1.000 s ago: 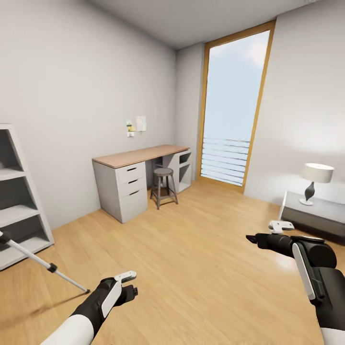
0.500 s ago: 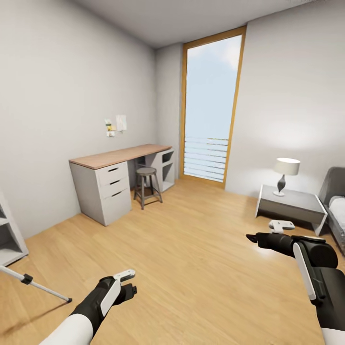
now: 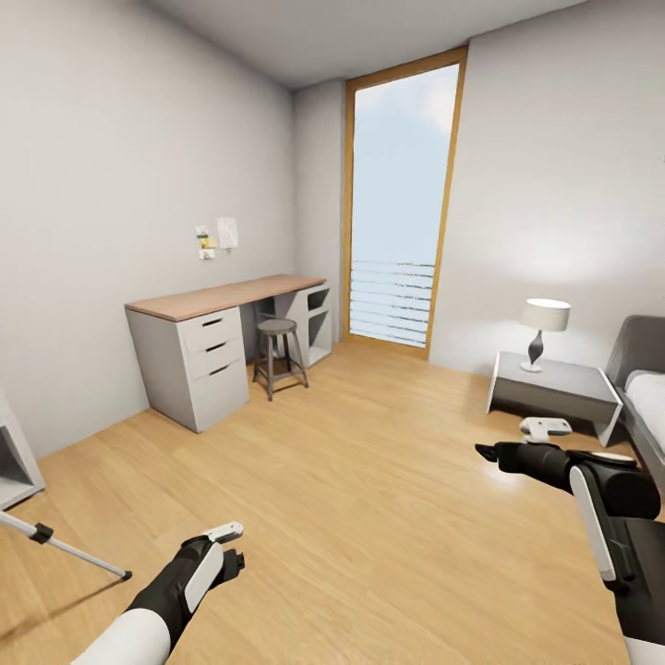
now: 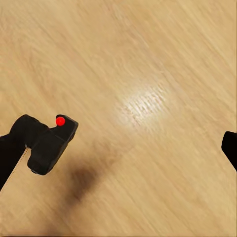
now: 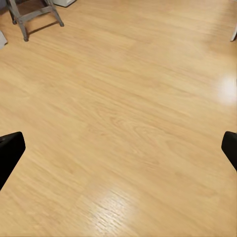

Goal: Attach the digital camera to the camera tripod in the bedroom.

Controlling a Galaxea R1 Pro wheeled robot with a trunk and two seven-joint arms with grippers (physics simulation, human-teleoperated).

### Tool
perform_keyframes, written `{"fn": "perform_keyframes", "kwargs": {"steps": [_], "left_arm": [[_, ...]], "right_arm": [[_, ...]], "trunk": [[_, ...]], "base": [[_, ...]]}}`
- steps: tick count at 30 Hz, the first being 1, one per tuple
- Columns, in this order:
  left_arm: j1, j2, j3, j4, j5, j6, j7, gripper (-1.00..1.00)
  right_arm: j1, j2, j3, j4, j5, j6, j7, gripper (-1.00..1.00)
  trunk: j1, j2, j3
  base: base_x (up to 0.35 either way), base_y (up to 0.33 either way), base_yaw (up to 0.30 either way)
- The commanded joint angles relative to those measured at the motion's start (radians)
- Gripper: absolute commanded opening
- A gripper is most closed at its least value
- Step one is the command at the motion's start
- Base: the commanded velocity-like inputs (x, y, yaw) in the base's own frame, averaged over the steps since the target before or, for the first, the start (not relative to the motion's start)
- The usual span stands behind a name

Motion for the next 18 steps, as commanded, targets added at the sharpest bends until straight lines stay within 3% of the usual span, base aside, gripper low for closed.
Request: {"fn": "perform_keyframes", "kwargs": {"steps": [1,11,15,18], "left_arm": [[0.002,0.001,0.002,-0.003,0.011,0.002,0.010,1.00],[0.029,0.006,0.002,-0.058,0.014,0.010,0.017,1.00],[0.094,0.012,0.001,-0.191,0.010,0.055,0.017,1.00],[0.153,0.034,0.000,-0.317,0.013,0.117,0.017,1.00]], "right_arm": [[0.001,0.000,0.000,-0.002,-0.001,0.005,0.002,1.00],[0.013,0.001,0.015,-0.008,-0.001,0.005,0.003,1.00],[0.015,0.001,0.023,-0.008,0.000,0.005,0.003,1.00],[0.016,0.001,0.032,-0.009,0.000,0.005,0.003,1.00]], "trunk": [[0.004,-0.008,-0.004],[0.042,-0.078,-0.036],[0.057,-0.106,-0.048],[0.061,-0.113,-0.051]], "base": [[0.000,0.000,-0.007],[0.000,0.000,-0.003],[0.000,0.000,0.000],[0.000,0.000,0.000]]}}
